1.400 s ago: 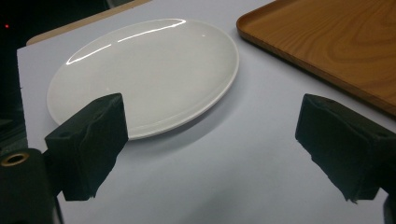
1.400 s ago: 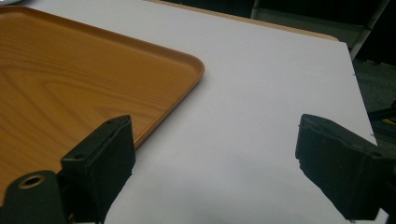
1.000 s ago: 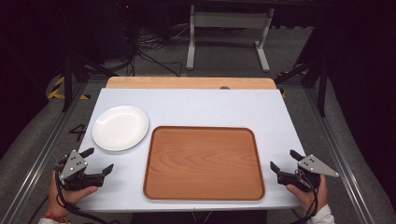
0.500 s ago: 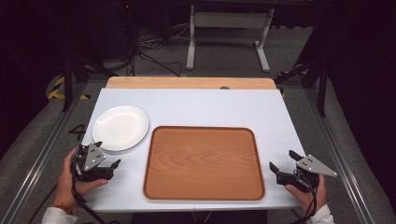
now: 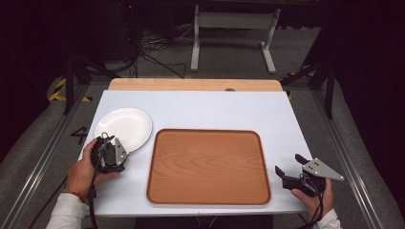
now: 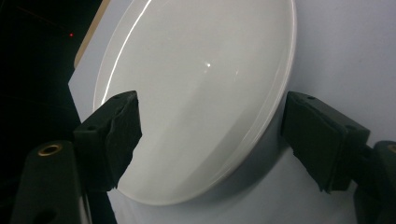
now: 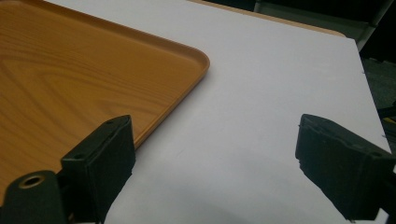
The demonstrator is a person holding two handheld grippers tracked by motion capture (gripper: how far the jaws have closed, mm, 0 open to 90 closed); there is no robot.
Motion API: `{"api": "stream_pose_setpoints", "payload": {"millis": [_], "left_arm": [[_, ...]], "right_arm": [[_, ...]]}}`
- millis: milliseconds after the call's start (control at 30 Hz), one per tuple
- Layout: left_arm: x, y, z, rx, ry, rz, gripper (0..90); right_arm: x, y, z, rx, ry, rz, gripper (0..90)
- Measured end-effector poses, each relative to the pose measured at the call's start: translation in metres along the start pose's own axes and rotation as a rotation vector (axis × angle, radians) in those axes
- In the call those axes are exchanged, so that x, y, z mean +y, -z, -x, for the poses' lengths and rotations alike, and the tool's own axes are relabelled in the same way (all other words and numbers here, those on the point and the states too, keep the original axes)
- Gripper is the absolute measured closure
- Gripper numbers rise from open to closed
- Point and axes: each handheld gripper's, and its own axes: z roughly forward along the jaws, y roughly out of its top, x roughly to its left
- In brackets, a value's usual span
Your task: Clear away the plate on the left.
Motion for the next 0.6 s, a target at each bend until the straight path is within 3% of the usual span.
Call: {"api": "stream_pose_setpoints", "payload": {"millis": [167, 200, 267, 433, 467, 567, 600], "left_arm": [[0.005, -0.003, 0.004, 0.040, -0.054, -0.027, 27.0], [0.008, -0.003, 0.007, 0.053, -0.099, -0.038, 31.1], [0.011, -0.004, 0.011, 0.061, -0.137, -0.046, 37.9], [0.014, -0.006, 0.016, 0.051, -0.169, -0.060, 57.9], [0.015, -0.007, 0.018, 0.055, -0.180, -0.059, 57.9], [0.017, -0.009, 0.022, 0.047, -0.233, -0.065, 78.5], [0.017, -0.010, 0.023, 0.043, -0.229, -0.069, 78.5]], "right_arm": [[0.000, 0.000, 0.000, 0.000, -0.001, 0.000, 12.7], [0.000, -0.001, 0.000, 0.000, -0.001, -0.004, 12.7], [-0.001, -0.001, 0.000, 0.002, 0.002, -0.006, 12.7], [-0.001, -0.002, -0.001, 0.004, 0.003, -0.011, 12.7], [-0.001, -0.002, -0.001, 0.004, 0.004, -0.013, 12.7], [-0.001, -0.002, -0.001, 0.002, 0.005, -0.012, 12.7], [-0.001, -0.002, -0.001, 0.002, 0.005, -0.012, 12.7]]}}
